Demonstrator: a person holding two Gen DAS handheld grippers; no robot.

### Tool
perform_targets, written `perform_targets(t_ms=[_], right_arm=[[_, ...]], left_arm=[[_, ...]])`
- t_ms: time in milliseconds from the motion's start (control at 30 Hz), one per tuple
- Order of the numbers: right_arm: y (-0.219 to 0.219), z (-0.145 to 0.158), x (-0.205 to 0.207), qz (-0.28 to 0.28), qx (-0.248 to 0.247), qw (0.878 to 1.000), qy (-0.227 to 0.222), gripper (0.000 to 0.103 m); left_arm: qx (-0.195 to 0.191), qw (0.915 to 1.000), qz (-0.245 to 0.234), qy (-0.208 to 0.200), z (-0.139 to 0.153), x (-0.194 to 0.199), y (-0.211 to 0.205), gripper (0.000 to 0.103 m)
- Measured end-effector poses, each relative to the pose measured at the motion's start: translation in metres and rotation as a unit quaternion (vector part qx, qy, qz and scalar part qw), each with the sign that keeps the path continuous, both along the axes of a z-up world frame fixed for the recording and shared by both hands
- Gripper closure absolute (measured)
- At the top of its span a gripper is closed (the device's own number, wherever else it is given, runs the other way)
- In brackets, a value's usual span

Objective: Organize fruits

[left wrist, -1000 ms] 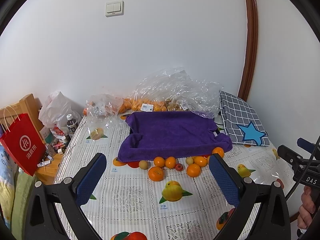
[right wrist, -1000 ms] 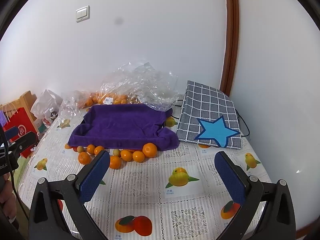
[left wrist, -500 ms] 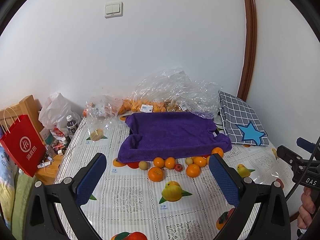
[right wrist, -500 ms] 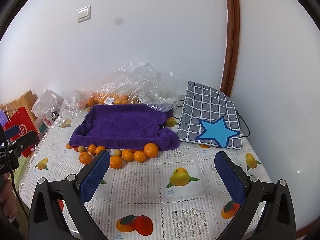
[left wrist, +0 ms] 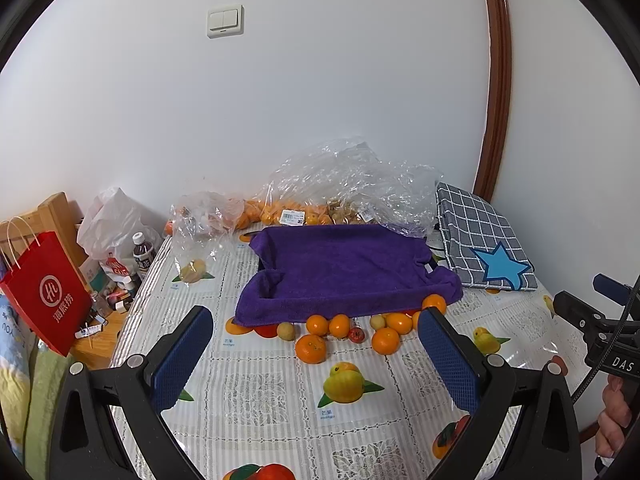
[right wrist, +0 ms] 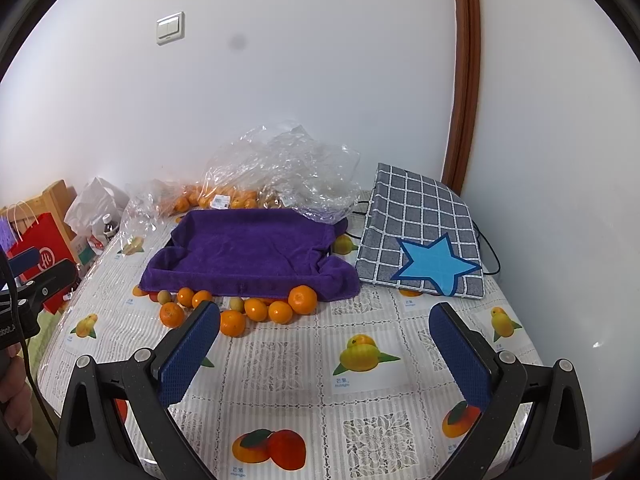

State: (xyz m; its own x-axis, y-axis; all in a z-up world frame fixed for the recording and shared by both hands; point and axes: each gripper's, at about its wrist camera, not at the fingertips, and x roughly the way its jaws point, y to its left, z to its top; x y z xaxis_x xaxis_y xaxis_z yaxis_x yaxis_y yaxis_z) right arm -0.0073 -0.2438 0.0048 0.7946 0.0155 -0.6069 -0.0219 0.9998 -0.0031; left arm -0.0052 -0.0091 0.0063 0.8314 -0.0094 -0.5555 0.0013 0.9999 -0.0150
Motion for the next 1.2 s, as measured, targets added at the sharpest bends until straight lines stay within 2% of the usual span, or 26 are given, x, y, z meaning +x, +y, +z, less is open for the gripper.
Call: perform_targets(t_ms=[767,967,1200], right_arm=[[0.004,-0.001,-0.002,0.011,0.005,1.0,0.0,0.0],[0.006,-0.013,0.006,0.014,0.002,1.0,0.011,0.0],[0.016,-0.041,0.021,0.025,-0.012,0.999,0.025,0.0]], left_arm=[[0.0,1.0,-0.005,0.003,0.002,0.007,-0.003,0.0],[-0.005,0.9999,-0.004,0.013,-0.016,0.014,0.003,0.0],[-0.01,0.9986,0.003,0.051,-0.055,0.04,0.013,0.0]])
